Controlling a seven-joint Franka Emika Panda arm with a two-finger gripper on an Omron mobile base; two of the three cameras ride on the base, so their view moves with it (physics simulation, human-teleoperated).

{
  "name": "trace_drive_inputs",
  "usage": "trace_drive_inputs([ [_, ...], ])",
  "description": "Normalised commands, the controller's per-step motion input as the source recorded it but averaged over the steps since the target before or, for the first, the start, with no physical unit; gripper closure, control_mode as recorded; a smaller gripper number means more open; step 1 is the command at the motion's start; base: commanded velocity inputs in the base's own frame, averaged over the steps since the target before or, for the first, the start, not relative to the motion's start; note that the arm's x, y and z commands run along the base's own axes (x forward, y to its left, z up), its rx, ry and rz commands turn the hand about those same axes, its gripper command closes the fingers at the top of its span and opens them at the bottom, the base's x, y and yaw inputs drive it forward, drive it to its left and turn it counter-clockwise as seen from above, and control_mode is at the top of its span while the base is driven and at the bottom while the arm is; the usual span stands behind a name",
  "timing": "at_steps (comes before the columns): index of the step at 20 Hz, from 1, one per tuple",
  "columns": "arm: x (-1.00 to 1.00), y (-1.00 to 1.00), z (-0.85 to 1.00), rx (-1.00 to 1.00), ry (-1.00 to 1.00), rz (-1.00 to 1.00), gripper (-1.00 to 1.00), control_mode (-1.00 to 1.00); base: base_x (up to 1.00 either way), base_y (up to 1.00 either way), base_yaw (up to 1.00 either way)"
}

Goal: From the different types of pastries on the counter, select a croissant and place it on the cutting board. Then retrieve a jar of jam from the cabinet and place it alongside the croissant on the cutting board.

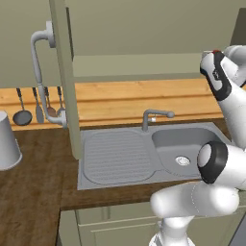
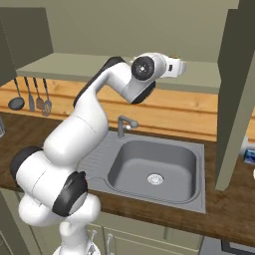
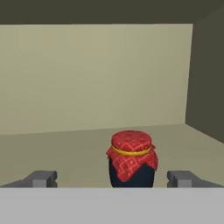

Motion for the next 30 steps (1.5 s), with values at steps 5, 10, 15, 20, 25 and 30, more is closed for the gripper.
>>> trace_drive_inputs([
  [5,0.31,-0.22,-0.2,0.0,-0.09,0.0,-1.0,-1.0,0.0,0.0,0.0],
  [10,0.04,-0.18,-0.24,-0.01,-0.04,0.0,-1.0,-1.0,0.0,0.0,0.0],
  [15,0.03,0.0,-0.09,0.0,-0.05,0.0,-1.0,-1.0,0.0,0.0,0.0],
  [20,0.07,0.0,0.0,0.0,0.0,0.0,-1.0,-1.0,0.0,0.0,0.0],
  [25,0.06,0.0,0.12,0.0,0.0,0.0,-1.0,-1.0,0.0,0.0,0.0],
  [30,0.12,0.0,0.17,0.0,0.0,0.0,-1.0,-1.0,0.0,0.0,0.0],
])
